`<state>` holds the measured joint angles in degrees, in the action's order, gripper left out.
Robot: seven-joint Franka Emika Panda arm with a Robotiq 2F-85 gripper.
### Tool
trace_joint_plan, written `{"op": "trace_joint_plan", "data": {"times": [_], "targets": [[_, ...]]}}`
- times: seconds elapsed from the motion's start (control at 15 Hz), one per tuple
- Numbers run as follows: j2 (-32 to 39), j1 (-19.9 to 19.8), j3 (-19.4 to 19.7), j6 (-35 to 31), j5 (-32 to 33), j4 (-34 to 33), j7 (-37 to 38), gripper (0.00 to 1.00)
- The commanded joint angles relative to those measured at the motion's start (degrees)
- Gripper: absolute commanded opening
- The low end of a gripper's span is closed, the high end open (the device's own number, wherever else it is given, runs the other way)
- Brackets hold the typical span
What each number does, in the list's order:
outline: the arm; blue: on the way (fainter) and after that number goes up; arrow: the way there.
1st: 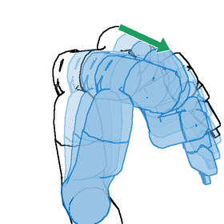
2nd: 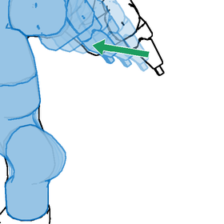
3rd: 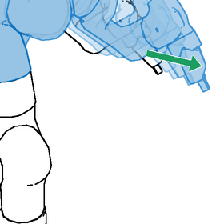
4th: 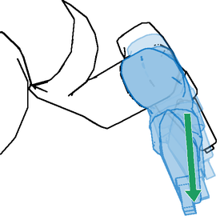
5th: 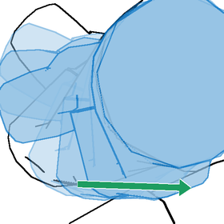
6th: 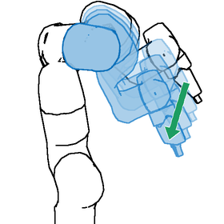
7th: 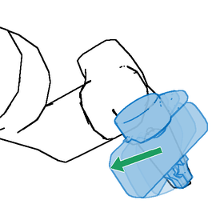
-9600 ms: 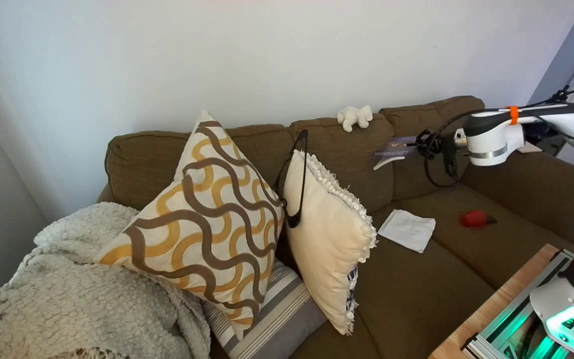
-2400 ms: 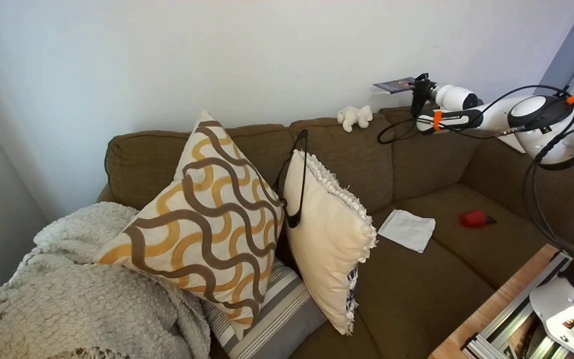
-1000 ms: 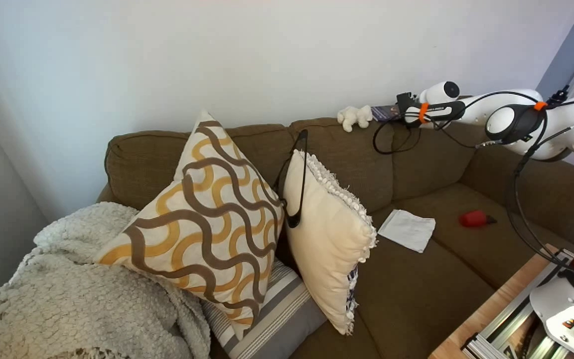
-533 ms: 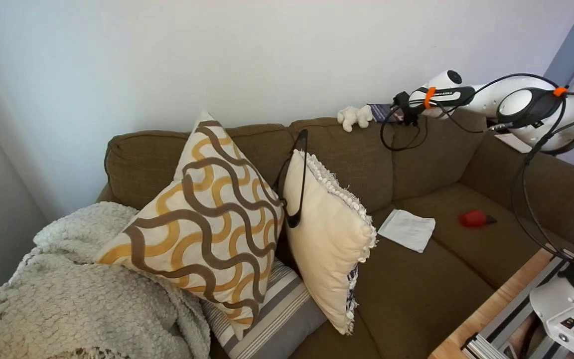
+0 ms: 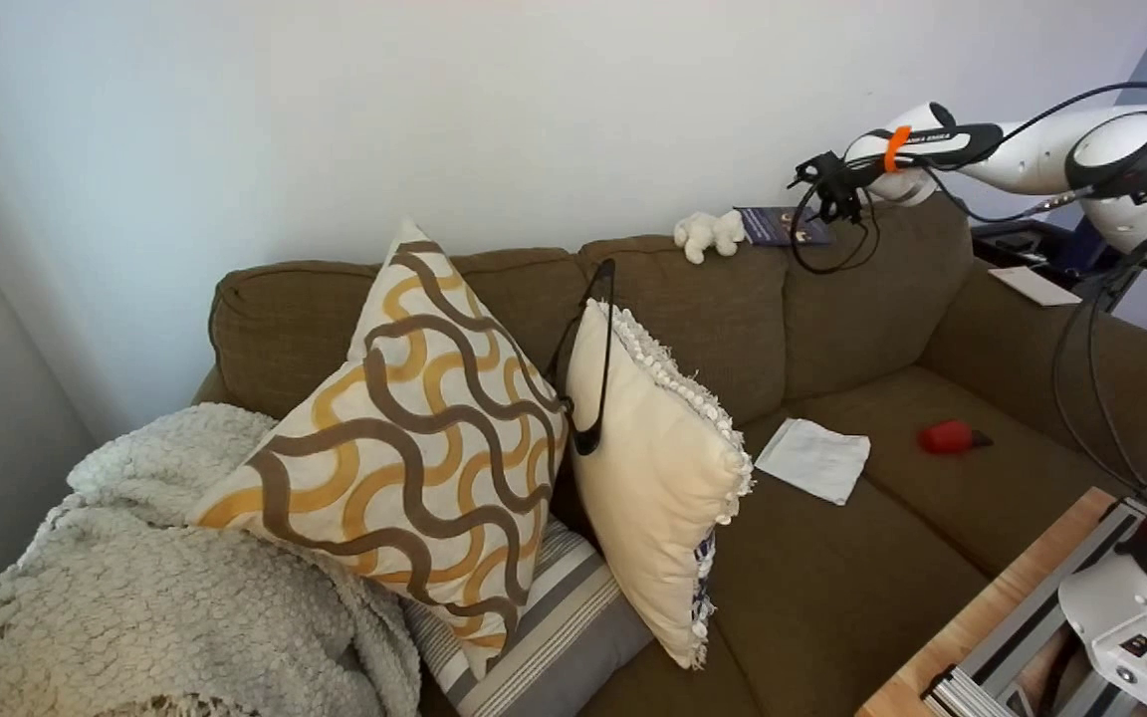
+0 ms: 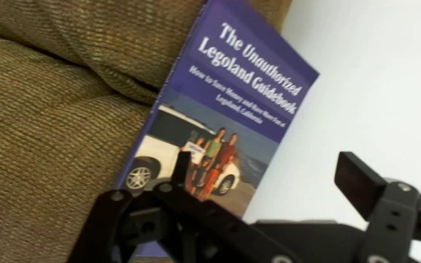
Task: Put the book on top of the couch
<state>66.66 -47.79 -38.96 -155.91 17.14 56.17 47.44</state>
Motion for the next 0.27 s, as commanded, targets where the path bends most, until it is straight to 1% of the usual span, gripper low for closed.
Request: {"op": "trace_joint_plan", "data": {"times": [0.0,0.07,0.13,0.2], "targets": [[-7.61,-8.71,-9.60,-1.33,-2.04,13.72,-4.57,1.00],[-8.50,-10.50,-12.26,-4.55,-1.59,16.11,-5.66,1.00],[-4.58,-5.32,-8.05,-1.14,-0.20,7.11,-2.99,1.00],[-5.97,-6.85,-10.14,-2.29,-0.20,9.42,-3.73,1.00]]}}
